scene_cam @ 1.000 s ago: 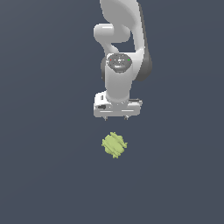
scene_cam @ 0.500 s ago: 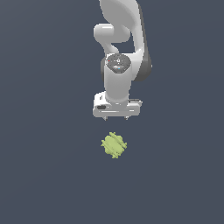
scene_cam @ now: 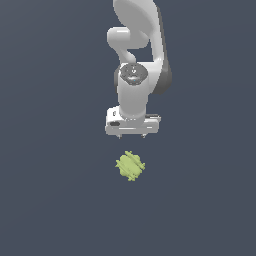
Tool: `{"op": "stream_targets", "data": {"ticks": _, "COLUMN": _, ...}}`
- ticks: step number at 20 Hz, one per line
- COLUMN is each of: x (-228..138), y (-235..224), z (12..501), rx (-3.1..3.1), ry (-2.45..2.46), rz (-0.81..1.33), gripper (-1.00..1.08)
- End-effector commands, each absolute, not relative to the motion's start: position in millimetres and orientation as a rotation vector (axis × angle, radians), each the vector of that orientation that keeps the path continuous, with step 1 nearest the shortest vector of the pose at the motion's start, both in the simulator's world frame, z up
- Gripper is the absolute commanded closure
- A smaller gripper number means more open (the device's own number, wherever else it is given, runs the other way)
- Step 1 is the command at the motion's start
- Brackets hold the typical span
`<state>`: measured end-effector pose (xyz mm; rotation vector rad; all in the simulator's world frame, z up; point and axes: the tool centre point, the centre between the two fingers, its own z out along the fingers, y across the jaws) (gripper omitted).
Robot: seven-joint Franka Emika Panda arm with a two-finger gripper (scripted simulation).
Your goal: Pick up the object and move it to a goal position.
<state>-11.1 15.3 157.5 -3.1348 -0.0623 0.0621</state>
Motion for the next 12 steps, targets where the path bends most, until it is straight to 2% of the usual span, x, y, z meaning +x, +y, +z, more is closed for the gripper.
{"op": "stream_targets", "data": {"ticks": 1, "x": -9, "y": 14, "z": 154, "rx": -3.137, "ry": -0.086, "rz": 0.046, "gripper": -1.0}}
{"op": "stream_targets", "data": {"ticks": 12, "x": 7, "y": 1, "z": 125, "rx": -3.142, "ry": -0.315, "rz": -0.115, "gripper": -1.0}}
